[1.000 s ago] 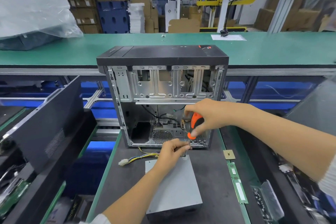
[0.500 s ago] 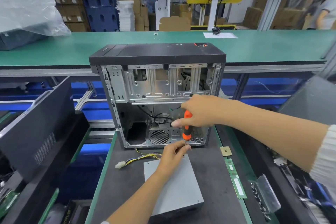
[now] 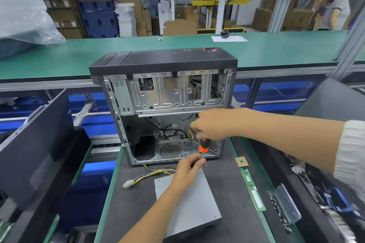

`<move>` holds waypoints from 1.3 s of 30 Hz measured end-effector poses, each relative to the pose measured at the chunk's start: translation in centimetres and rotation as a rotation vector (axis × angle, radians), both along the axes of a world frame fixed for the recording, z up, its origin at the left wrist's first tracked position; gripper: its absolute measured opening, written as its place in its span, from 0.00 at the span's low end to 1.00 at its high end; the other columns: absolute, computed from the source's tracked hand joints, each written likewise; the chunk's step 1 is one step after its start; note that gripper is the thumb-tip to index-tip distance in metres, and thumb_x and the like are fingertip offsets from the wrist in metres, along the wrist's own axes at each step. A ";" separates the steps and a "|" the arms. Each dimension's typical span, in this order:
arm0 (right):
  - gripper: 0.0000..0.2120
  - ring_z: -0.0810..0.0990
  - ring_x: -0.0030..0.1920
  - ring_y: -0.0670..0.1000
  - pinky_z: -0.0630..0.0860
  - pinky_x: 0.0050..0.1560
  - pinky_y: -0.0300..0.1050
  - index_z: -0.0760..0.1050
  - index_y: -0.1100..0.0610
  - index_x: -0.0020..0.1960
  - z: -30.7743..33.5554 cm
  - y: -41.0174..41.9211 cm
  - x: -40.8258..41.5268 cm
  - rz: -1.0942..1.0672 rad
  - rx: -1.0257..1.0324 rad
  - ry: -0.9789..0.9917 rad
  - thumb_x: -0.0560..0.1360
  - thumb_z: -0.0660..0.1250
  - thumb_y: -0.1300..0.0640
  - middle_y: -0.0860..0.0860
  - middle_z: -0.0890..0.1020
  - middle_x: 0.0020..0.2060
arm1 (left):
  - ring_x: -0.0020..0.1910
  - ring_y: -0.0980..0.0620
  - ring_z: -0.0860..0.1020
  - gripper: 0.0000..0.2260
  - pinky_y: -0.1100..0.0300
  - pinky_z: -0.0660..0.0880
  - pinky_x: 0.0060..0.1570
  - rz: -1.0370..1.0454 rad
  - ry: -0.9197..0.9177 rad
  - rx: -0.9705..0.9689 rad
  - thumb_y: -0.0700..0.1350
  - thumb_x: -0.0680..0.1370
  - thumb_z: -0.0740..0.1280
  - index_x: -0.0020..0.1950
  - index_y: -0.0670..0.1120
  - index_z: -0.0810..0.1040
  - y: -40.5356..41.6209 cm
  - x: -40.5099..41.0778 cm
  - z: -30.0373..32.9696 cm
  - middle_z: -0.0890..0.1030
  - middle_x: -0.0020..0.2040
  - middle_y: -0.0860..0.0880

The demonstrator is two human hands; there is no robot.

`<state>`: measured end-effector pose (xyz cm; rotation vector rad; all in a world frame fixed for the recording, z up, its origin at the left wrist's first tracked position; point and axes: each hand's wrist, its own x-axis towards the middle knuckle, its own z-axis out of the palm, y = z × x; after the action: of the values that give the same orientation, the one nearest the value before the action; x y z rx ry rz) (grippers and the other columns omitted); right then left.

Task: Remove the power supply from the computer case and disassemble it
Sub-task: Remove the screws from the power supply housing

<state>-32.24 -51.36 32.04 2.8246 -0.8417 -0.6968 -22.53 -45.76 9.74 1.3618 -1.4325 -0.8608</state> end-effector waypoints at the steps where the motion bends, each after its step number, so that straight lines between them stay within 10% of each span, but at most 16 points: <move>1: 0.11 0.71 0.51 0.56 0.74 0.47 0.51 0.69 0.53 0.60 0.3 -0.3 -0.3 -0.024 0.101 0.006 0.79 0.62 0.55 0.55 0.69 0.53 | 0.33 0.56 0.64 0.13 0.61 0.59 0.35 0.003 0.006 0.002 0.41 0.82 0.63 0.38 0.51 0.74 0.0 0.0 0.0 0.66 0.31 0.55; 4: 0.29 0.71 0.51 0.55 0.73 0.47 0.49 0.64 0.49 0.68 0.9 -0.6 -0.9 -0.102 0.141 -0.032 0.72 0.68 0.39 0.54 0.66 0.56 | 0.33 0.55 0.63 0.13 0.60 0.59 0.35 0.003 0.012 -0.005 0.41 0.82 0.64 0.38 0.50 0.73 0.0 -0.1 0.1 0.66 0.31 0.53; 8: 0.28 0.73 0.31 0.50 0.70 0.32 0.44 0.71 0.59 0.40 -0.1 0.0 -0.8 -0.168 -0.044 -0.109 0.77 0.55 0.34 0.52 0.75 0.34 | 0.34 0.54 0.64 0.11 0.58 0.59 0.37 -0.002 0.017 0.003 0.43 0.81 0.63 0.38 0.50 0.74 0.1 -0.1 0.1 0.67 0.33 0.50; 12: 0.19 0.71 0.56 0.55 0.75 0.50 0.50 0.68 0.49 0.63 0.6 -0.5 -1.0 -0.031 0.204 -0.065 0.74 0.69 0.54 0.53 0.66 0.55 | 0.35 0.54 0.66 0.10 0.57 0.61 0.38 -0.006 0.035 0.019 0.45 0.81 0.63 0.39 0.49 0.75 0.1 0.1 0.2 0.69 0.33 0.49; 17: 0.35 0.74 0.44 0.54 0.72 0.41 0.47 0.69 0.55 0.61 0.4 0.3 -0.5 -0.103 -0.067 -0.091 0.69 0.59 0.27 0.51 0.73 0.43 | 0.34 0.56 0.67 0.10 0.61 0.63 0.36 0.001 0.038 0.038 0.43 0.82 0.63 0.41 0.43 0.76 0.1 0.3 0.4 0.73 0.35 0.49; 20: 0.21 0.76 0.43 0.56 0.69 0.37 0.46 0.72 0.57 0.54 -0.2 0.4 -0.2 -0.013 -0.182 -0.134 0.79 0.56 0.39 0.53 0.75 0.42 | 0.34 0.55 0.66 0.10 0.60 0.62 0.36 -0.013 0.031 0.047 0.42 0.82 0.63 0.41 0.41 0.76 0.2 0.4 0.7 0.71 0.34 0.48; 23: 0.17 0.73 0.43 0.53 0.71 0.37 0.45 0.68 0.50 0.63 0.9 -0.1 -0.6 -0.026 0.223 -0.132 0.76 0.63 0.62 0.52 0.69 0.54 | 0.33 0.54 0.66 0.10 0.60 0.64 0.36 -0.011 0.031 0.050 0.42 0.82 0.64 0.42 0.40 0.77 0.0 0.4 1.1 0.70 0.33 0.47; 29: 0.27 0.75 0.38 0.51 0.71 0.34 0.46 0.70 0.55 0.55 0.6 0.1 -0.2 -0.091 -0.057 -0.186 0.74 0.59 0.32 0.50 0.71 0.37 | 0.35 0.53 0.70 0.10 0.61 0.67 0.37 -0.015 -0.012 0.034 0.43 0.82 0.64 0.43 0.43 0.79 -0.5 0.8 1.9 0.77 0.36 0.41; 33: 0.10 0.74 0.42 0.55 0.70 0.35 0.47 0.71 0.55 0.59 0.6 -0.2 0.2 -0.013 0.074 -0.185 0.78 0.62 0.58 0.48 0.70 0.37 | 0.35 0.52 0.71 0.09 0.60 0.67 0.38 -0.025 0.002 0.034 0.44 0.81 0.65 0.43 0.43 0.79 -0.6 1.0 2.3 0.77 0.37 0.35; 35: 0.19 0.75 0.46 0.56 0.71 0.38 0.49 0.70 0.51 0.62 1.4 -0.5 -0.1 -0.002 0.291 -0.132 0.74 0.63 0.65 0.51 0.73 0.45 | 0.34 0.53 0.70 0.09 0.61 0.66 0.37 -0.017 0.010 0.029 0.45 0.80 0.65 0.43 0.45 0.80 -0.7 1.0 2.4 0.75 0.34 0.43; 39: 0.26 0.75 0.48 0.53 0.72 0.39 0.47 0.70 0.53 0.63 1.3 -0.1 0.2 -0.038 0.109 -0.176 0.73 0.65 0.36 0.49 0.72 0.39 | 0.30 0.60 0.69 0.09 0.68 0.66 0.34 -0.002 -0.009 0.019 0.45 0.81 0.65 0.42 0.45 0.81 -0.9 1.0 2.8 0.75 0.29 0.57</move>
<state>-32.07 -51.42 33.37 3.0097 -0.9128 -0.5192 -21.50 -46.63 12.57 1.3804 -1.4361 -0.8731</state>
